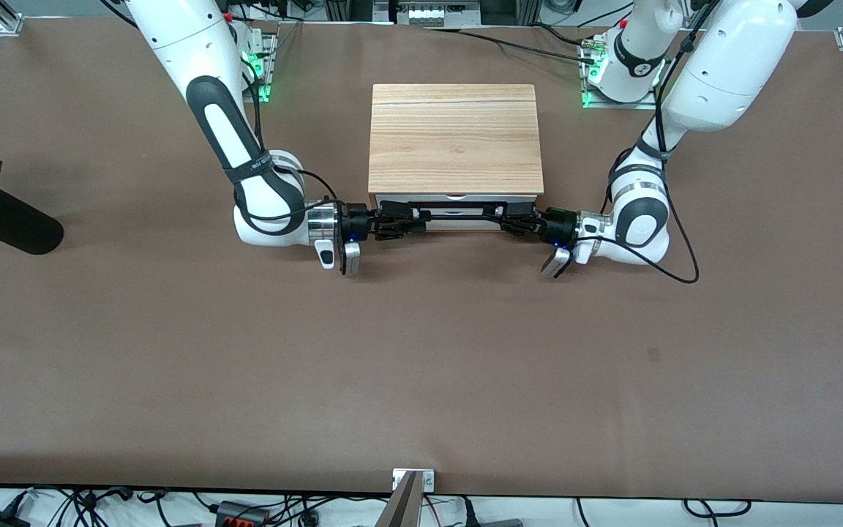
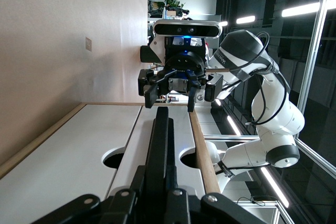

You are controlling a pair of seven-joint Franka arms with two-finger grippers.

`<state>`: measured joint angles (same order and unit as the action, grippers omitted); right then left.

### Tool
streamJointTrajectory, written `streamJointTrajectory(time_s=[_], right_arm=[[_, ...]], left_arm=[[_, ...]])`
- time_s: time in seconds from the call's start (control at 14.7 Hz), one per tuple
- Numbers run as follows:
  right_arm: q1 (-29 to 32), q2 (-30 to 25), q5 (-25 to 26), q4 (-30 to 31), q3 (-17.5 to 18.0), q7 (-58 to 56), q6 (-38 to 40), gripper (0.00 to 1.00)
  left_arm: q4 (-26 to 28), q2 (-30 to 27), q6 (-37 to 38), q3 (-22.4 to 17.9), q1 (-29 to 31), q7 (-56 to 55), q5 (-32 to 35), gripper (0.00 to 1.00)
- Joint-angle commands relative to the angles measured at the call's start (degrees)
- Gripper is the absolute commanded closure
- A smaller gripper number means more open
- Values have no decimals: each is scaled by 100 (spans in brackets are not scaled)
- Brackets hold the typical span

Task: Pull top drawer with both arms simultaneously
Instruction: 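Close both grippers on the black bar handle ends, then pull the handle outward with both grippers to slide the drawer open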

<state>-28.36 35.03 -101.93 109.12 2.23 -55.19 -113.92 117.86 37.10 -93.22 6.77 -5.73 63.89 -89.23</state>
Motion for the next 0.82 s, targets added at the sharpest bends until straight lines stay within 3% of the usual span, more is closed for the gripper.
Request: streamJointTrajectory(time_s=[0.0, 0.14, 0.48, 0.75], right_arm=[[-82, -154, -125, 215, 5, -150, -42, 48], [-73, -146, -125, 232, 5, -158, -8, 64], [-56, -137, -125, 294, 5, -439, 63, 74], [-38, -137, -125, 294, 5, -510, 194, 77]], left_arm=[[132, -97, -144, 26, 54, 80, -156, 99], [140, -97, -135, 26, 54, 71, -156, 99], [132, -97, -135, 26, 63, 71, -156, 99], [132, -97, -135, 26, 63, 71, -156, 99]])
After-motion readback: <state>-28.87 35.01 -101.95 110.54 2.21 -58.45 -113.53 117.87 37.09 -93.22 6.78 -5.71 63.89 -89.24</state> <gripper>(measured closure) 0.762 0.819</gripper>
